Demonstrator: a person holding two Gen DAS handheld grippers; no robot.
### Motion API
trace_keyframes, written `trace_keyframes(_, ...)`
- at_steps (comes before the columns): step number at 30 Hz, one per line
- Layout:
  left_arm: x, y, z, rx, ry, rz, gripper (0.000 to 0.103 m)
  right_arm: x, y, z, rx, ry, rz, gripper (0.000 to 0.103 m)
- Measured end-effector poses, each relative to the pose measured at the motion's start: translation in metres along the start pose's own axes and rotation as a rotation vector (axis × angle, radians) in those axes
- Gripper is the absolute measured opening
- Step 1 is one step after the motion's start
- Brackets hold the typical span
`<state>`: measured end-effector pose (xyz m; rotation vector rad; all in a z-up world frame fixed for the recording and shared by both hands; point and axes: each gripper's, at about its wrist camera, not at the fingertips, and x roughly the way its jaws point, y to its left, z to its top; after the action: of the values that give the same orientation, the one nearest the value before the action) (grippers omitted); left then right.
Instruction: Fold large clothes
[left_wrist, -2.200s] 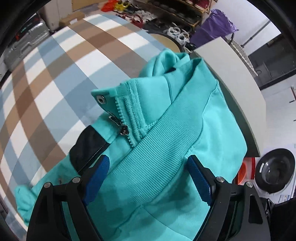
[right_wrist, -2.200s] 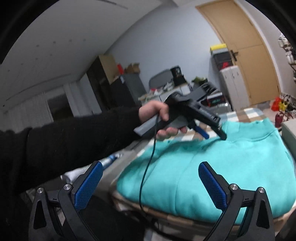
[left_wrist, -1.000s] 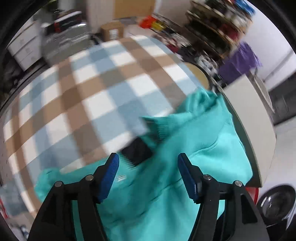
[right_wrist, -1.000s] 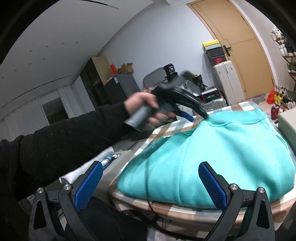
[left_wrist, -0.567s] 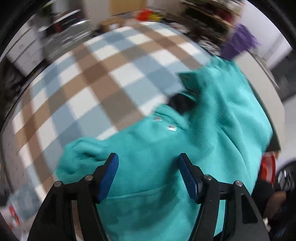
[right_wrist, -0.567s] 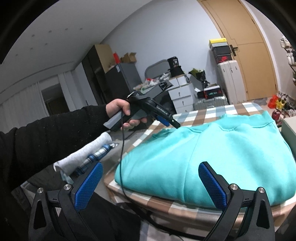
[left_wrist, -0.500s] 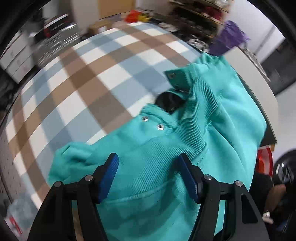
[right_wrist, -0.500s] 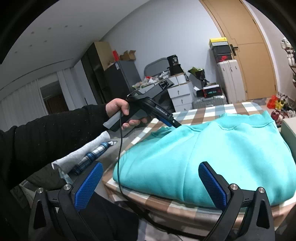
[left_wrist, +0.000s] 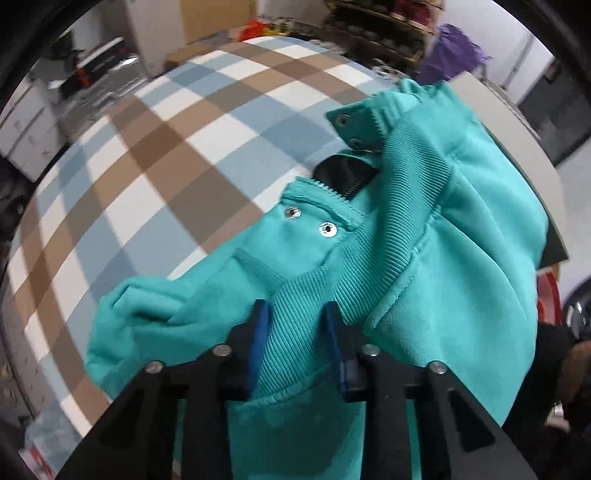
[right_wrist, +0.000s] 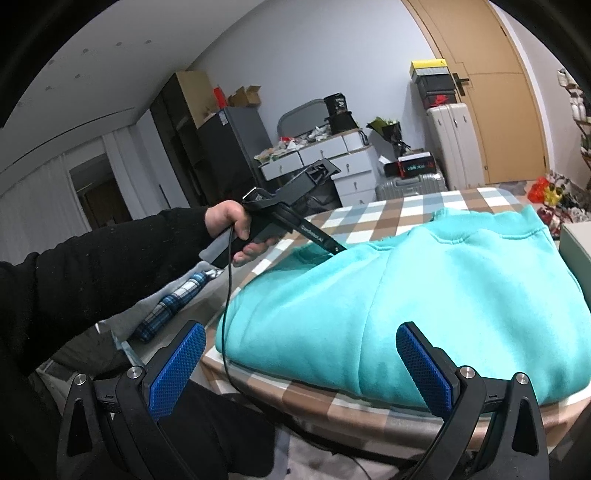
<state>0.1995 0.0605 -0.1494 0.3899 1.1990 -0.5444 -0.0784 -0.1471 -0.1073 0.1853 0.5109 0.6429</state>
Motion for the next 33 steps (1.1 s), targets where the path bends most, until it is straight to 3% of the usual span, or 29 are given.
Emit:
trace_keyframes(5,-0.017,-0.018,-0.006,0.021,-0.041,0.163,0.013,0.001,0.002,-0.001,-0.014,0.009,-0.004,0.103)
trace_keyframes(7,-0.029,-0.018,-0.006,-0.001,-0.078,0.191,0.013,0.000,0.002,-0.001,-0.016,0.008,-0.003,0.103)
trace_keyframes(8,-0.040,-0.015,-0.004,-0.027,-0.120,0.223,0.000,0.000,0.002,-0.001,-0.017,0.006,0.000,0.103)
trace_keyframes(9,-0.053,-0.008,-0.002,-0.075,-0.152,0.241,0.000,-0.001,0.002,-0.002,-0.018,0.003,0.002,0.103)
trace_keyframes(13,-0.082,0.015,0.002,-0.163,-0.218,0.184,0.000,-0.002,0.001,-0.003,-0.019,0.002,0.005,0.103)
trace_keyframes(17,-0.058,0.025,0.009,-0.171,-0.198,0.243,0.000,-0.001,0.002,-0.004,-0.020,0.003,0.008,0.103)
trace_keyframes(21,-0.019,0.037,0.009,-0.252,-0.178,0.267,0.001,-0.002,0.004,-0.004,-0.028,-0.003,-0.005,0.103)
trace_keyframes(25,0.004,0.045,0.006,-0.280,-0.119,0.282,0.016,-0.005,0.005,-0.005,-0.040,-0.003,-0.023,0.103)
trace_keyframes(26,-0.002,0.044,0.005,-0.281,-0.128,0.295,0.030,-0.005,0.004,-0.004,-0.037,-0.005,-0.023,0.103)
trace_keyframes(27,-0.009,0.047,0.004,-0.294,-0.125,0.331,0.054,-0.006,0.003,-0.004,-0.031,-0.009,-0.020,0.103)
trace_keyframes(28,-0.019,0.051,0.002,-0.319,-0.118,0.373,0.064,-0.008,0.000,-0.003,-0.018,-0.013,-0.014,0.103)
trace_keyframes(31,-0.051,0.063,-0.013,-0.398,-0.150,0.392,0.067,-0.008,-0.009,-0.001,0.029,-0.020,-0.022,0.103)
trace_keyframes(33,-0.072,0.070,-0.030,-0.476,-0.149,0.316,0.067,-0.007,-0.017,0.000,0.069,-0.021,-0.039,0.103)
